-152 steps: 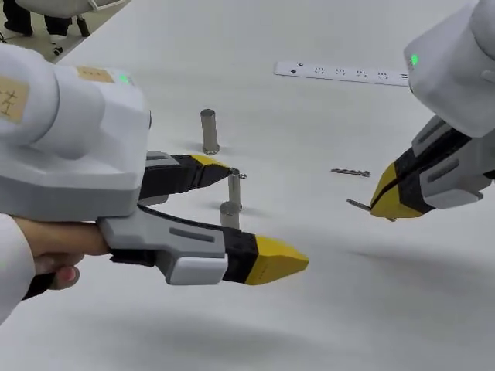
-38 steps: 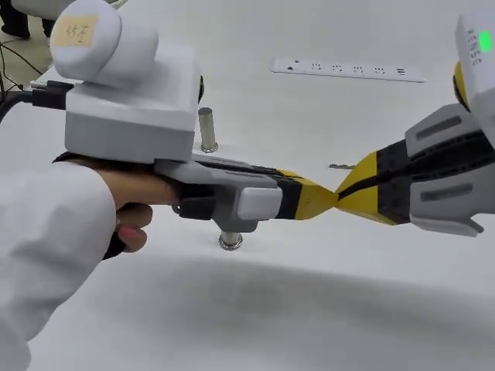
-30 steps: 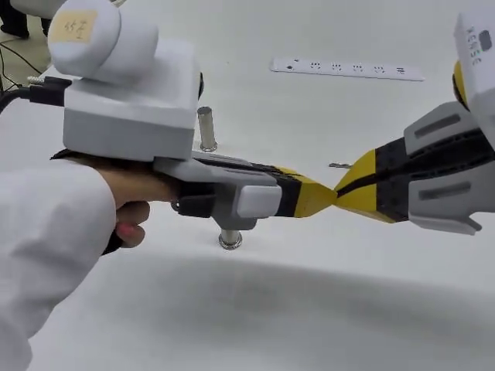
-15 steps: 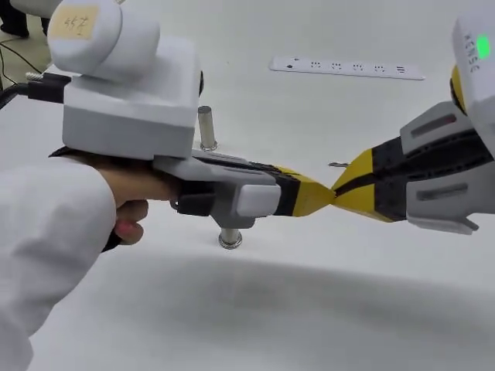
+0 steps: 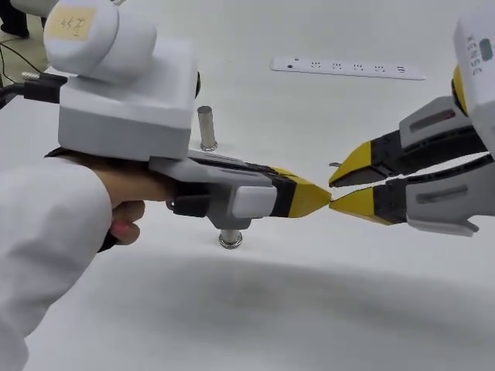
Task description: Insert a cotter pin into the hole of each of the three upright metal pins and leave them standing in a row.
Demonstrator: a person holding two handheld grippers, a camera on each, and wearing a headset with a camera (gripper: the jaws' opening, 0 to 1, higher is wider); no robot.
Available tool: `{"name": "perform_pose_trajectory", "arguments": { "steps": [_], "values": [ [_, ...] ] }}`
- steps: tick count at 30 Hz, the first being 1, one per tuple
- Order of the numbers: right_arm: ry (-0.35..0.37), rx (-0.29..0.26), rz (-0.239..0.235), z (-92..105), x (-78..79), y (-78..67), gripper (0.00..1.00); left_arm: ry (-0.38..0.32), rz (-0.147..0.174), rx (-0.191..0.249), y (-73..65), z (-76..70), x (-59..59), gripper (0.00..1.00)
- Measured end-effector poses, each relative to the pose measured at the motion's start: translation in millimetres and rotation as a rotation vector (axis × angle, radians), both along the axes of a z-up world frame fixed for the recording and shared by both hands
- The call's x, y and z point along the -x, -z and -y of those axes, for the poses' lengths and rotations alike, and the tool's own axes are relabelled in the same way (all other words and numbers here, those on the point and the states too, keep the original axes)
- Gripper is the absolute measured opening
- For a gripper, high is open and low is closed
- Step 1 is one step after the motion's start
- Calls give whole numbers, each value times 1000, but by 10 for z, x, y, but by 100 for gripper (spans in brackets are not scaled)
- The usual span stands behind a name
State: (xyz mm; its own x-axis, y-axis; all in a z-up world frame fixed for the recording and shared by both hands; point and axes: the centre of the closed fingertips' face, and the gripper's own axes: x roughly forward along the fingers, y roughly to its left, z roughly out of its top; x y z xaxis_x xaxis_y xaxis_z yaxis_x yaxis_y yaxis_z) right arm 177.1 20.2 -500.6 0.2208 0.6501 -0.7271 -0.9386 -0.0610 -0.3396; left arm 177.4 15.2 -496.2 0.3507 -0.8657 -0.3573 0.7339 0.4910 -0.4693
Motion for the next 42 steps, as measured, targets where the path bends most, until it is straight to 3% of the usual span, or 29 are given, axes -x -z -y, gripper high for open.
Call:
{"name": "perform_pose_trajectory", "arguments": {
  "steps": [7, 13, 19, 20, 23, 24, 27, 34, 42],
  "values": [
    [39, -43, -52, 55, -70, -30, 11, -19, 34, -6, -52, -56, -31, 0],
    [61, -93, -137, 108, -76, -16, 15, -14, 58, -11, -75, -128, -43, 0],
    [70, -149, -293, 113, -37, -5, 17, -9, 84, -2, -119, -178, -43, 0],
    [33, -163, -314, 81, 1, -31, 18, 0, 96, 3, -144, -174, -31, 0],
    [30, -190, -341, 34, -33, -60, 20, 18, 120, 15, -203, -163, 0, 0],
    [30, -195, -358, 24, 24, -73, 20, 27, 137, 15, -221, -164, 10, 0],
    [32, -216, -412, -14, 11, -54, 19, 41, 153, 16, -243, -167, 33, 0],
    [9, -283, -546, -118, 152, -46, 14, 66, 181, 32, -306, -154, 87, 0],
    [13, -296, -593, -129, 163, -1, 5, 106, 218, 36, -366, -116, 165, 0]
  ]
}}
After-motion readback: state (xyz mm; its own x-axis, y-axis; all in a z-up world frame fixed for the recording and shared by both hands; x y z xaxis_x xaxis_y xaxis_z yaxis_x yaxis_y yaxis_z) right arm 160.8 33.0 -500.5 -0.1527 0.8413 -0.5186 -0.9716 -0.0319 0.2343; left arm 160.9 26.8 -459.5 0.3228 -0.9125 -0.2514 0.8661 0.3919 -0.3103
